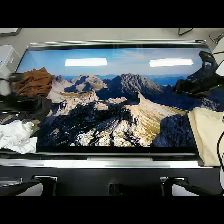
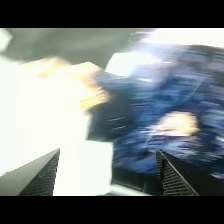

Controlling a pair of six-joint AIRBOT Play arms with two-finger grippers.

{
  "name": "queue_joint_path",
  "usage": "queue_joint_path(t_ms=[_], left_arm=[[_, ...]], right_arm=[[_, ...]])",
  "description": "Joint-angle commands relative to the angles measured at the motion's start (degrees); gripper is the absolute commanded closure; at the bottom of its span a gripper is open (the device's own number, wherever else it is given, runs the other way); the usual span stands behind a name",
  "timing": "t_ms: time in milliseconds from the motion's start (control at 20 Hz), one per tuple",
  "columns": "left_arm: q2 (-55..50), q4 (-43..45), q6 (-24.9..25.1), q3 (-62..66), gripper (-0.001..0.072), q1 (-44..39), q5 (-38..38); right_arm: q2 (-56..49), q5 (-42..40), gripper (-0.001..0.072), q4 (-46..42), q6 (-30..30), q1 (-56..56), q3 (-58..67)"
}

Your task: Fold the clothes and pants, and hang the long-sleeved shirts on hangers.

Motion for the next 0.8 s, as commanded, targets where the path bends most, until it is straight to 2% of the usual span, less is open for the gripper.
queue_joint_path(t_ms=[0,100,250,350,450,550,650,700,750], left_arm=[[0.3,-4.4,-2.7,1.7,-0.0012,19.1,-4.4],[0.3,-10.3,-3.0,-2.4,-0.0012,28.9,-2.0],[0.3,-16.2,-2.1,-11.0,-0.0012,37.3,8.1],[-0.2,-20.0,0.2,-15.6,-0.0012,38.6,16.2],[-2.0,-23.3,1.8,-18.8,-0.0012,38.1,20.7],[-4.9,-24.5,1.9,-20.3,-0.0011,37.2,21.9],[-7.1,-26.8,5.7,-20.7,-0.0007,36.5,21.6],[-7.1,-26.9,6.1,-20.7,-0.0003,36.3,21.5],[-6.8,-26.7,6.1,-20.6,0.0052,36.5,21.2]], right_arm=[[-0.5,4.0,0.0017,1.1,-0.3,0.0,-0.4],[-0.8,5.7,0.0018,2.2,0.5,0.0,-0.4],[-0.8,7.3,0.0018,5.6,1.5,0.0,-0.4],[-0.8,7.3,0.0018,7.6,2.7,0.0,-0.4],[-0.8,7.3,0.0018,8.6,4.4,0.0,-0.4],[-0.8,7.6,0.0018,8.6,6.0,0.0,-0.4],[-0.8,9.4,0.0018,8.7,6.5,0.0,-0.4],[-0.8,10.7,0.0018,8.6,6.5,0.0,-0.4],[-0.8,11.8,0.0018,8.6,6.5,0.0,-0.4]])
